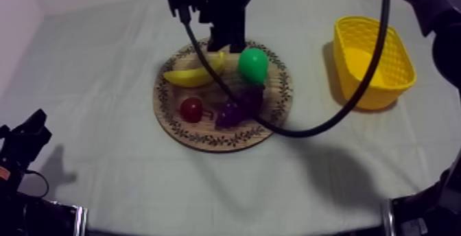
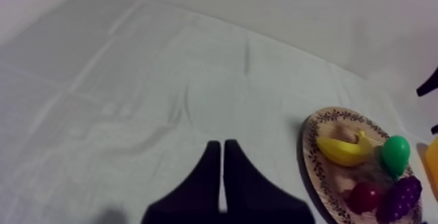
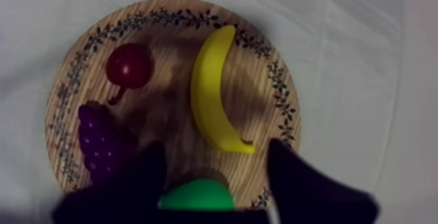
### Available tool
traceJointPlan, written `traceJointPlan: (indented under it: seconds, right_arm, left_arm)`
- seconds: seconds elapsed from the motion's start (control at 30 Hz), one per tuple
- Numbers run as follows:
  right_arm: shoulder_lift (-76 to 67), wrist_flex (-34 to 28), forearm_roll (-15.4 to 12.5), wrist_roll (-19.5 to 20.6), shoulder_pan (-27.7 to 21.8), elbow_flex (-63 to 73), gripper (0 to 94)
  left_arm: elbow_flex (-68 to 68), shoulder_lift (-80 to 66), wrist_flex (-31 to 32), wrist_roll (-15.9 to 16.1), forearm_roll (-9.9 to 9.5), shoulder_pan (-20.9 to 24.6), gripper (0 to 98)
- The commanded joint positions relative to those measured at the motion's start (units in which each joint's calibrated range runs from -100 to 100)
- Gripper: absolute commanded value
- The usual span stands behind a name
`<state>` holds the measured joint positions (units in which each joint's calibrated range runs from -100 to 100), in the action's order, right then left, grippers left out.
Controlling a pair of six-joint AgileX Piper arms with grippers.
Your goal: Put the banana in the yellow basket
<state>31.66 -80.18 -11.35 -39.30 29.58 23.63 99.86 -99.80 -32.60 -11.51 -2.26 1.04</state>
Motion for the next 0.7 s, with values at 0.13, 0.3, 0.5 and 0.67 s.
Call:
traceJointPlan:
  seconds: [0.13,0.3,0.5,0.67]
  right_arm:
    - [1.7,-0.3,1.1,0.4,0.8,2.8,77.5]
    - [3.2,-0.1,1.6,0.5,1.1,4.3,78.2]
    - [6.7,0.2,2.3,0.3,1.3,5.5,77.7]
    - [11.2,1.4,2.9,0.4,1.2,7.7,76.9]
  left_arm:
    - [0.0,0.0,0.0,0.0,-0.01,0.0,0.1]
    - [0.0,0.0,0.0,0.0,-0.01,0.0,0.1]
    - [0.0,0.0,0.0,0.0,-0.01,0.0,0.1]
    - [0.0,0.0,0.0,0.0,-0.01,0.0,0.1]
